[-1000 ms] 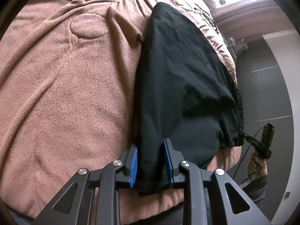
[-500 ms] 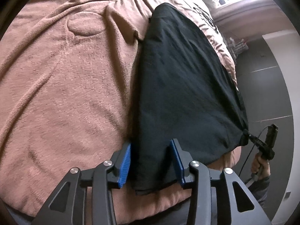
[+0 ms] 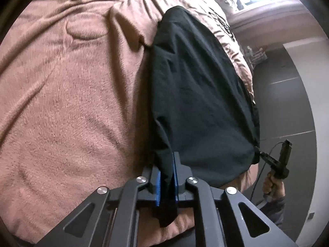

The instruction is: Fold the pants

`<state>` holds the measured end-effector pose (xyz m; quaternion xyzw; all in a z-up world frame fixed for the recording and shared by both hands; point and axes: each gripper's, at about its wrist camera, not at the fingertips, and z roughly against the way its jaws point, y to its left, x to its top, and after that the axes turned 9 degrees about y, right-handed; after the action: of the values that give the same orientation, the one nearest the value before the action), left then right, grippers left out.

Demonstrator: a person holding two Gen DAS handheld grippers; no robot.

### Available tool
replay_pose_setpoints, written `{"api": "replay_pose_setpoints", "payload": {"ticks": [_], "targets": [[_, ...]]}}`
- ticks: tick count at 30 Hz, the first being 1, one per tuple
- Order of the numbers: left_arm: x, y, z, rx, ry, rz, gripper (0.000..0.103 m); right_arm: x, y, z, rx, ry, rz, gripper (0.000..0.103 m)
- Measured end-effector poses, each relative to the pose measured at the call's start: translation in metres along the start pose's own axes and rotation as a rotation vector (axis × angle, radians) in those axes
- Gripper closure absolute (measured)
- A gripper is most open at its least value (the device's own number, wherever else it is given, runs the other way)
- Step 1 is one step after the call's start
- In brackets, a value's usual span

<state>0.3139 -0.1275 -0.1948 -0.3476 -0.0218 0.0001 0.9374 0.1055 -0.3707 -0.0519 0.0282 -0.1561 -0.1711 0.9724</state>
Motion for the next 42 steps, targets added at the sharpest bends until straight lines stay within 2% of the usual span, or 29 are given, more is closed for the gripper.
{"api": "replay_pose_setpoints", "payload": {"ticks": [4,7,9,10,15,19,21,26,33,42], "targets": [[-0.002,-0.008,0.009,0.004,-0.023,-0.009,0.095,0.003,-0.006,-0.005,0.031,0.009,-0.023,0.088],[-0.004,-0.010,0.020,0.001,-0.041,-0.015,0.095,0.004,-0.015,-0.010,0.051,0.015,-0.071,0.072],[-0.005,-0.012,0.025,0.002,-0.049,-0.019,0.096,0.003,-0.019,-0.011,0.065,0.010,-0.094,0.055],[-0.005,-0.012,0.026,0.002,-0.050,-0.021,0.096,0.002,-0.020,-0.013,0.084,0.013,-0.102,0.053],[-0.005,-0.006,0.033,0.006,-0.062,-0.017,0.096,-0.002,-0.024,-0.022,0.244,0.022,-0.125,0.053],[-0.004,0.000,0.048,0.015,-0.083,-0.014,0.097,-0.005,-0.014,-0.025,0.240,0.020,-0.086,0.053],[-0.002,0.004,0.055,0.017,-0.090,-0.008,0.097,-0.007,-0.008,-0.024,0.249,0.021,-0.076,0.062],[-0.002,0.018,0.070,0.028,-0.098,-0.002,0.097,-0.005,0.002,-0.028,0.269,0.021,-0.072,0.071],[-0.005,0.044,0.095,0.026,-0.120,0.028,0.097,-0.010,0.032,-0.036,0.284,0.025,-0.069,0.071],[-0.018,0.082,0.145,0.047,-0.176,0.050,0.097,-0.014,0.082,-0.052,0.300,0.042,-0.013,0.071]]}}
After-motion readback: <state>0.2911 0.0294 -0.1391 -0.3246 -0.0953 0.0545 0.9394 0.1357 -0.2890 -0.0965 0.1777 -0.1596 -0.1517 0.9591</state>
